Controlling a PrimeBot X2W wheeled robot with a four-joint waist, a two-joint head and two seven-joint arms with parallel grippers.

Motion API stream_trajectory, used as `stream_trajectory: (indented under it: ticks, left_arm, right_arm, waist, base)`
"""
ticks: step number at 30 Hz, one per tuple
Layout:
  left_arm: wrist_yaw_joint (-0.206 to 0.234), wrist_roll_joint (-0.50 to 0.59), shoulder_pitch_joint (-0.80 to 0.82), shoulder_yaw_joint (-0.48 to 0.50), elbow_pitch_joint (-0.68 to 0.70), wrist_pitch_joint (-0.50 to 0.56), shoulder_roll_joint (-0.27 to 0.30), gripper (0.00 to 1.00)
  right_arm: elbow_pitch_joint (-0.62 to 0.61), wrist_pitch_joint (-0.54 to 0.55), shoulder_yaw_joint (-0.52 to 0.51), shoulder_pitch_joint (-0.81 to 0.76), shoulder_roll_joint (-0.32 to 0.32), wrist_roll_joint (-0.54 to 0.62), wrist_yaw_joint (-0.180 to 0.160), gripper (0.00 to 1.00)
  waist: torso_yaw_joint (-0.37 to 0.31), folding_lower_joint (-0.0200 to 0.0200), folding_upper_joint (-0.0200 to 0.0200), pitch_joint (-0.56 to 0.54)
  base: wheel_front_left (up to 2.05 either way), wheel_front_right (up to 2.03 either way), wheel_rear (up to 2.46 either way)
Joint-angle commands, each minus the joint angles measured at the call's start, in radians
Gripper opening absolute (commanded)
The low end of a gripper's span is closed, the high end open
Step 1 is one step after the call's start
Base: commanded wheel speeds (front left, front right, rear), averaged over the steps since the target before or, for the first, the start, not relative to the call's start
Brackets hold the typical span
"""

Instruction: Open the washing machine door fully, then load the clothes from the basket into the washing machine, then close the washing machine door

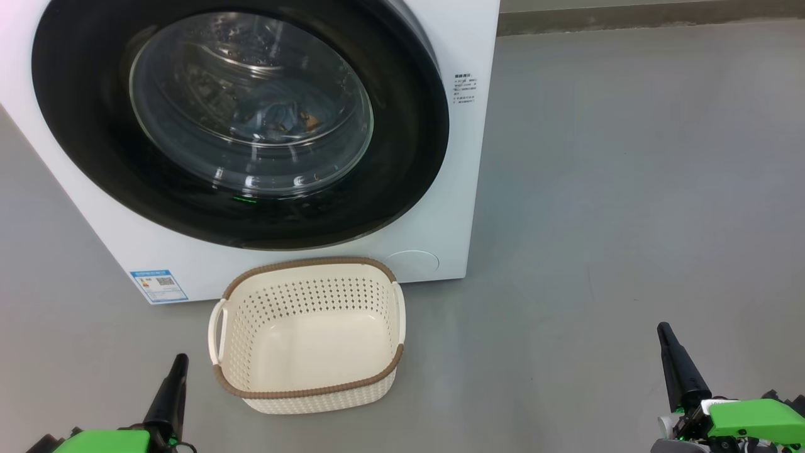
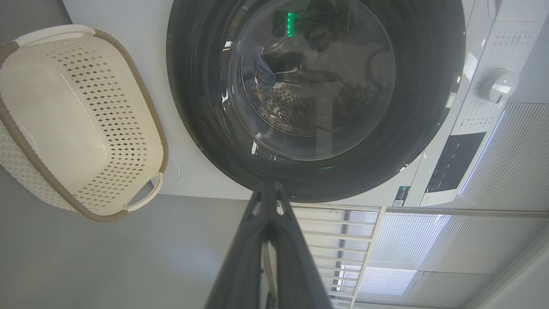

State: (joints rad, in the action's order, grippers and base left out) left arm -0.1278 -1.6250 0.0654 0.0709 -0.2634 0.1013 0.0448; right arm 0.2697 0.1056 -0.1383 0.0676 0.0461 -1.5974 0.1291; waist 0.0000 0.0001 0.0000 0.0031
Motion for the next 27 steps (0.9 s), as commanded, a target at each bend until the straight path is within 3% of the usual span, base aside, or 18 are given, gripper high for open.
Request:
stream_trajectory:
  ticks: [1, 27]
  left_arm:
    - [-0.003, 0.009, 0.042, 0.034, 0.019, 0.005, 0.012, 0.0]
    - [-0.003, 0.012, 0.042, 0.037, 0.018, 0.007, 0.01, 0.0]
  right_arm:
    - [-0.025, 0.009, 0.023, 0.04, 0.004, -0.01, 0.002, 0.0]
    - [-0.025, 0.009, 0.023, 0.04, 0.004, -0.01, 0.002, 0.0]
  waist:
    - [0.0, 0.0, 0.0, 0.0]
    - [0.0, 0.0, 0.0, 0.0]
  base:
    - [0.0, 0.0, 0.0]
    - [0.0, 0.0, 0.0]
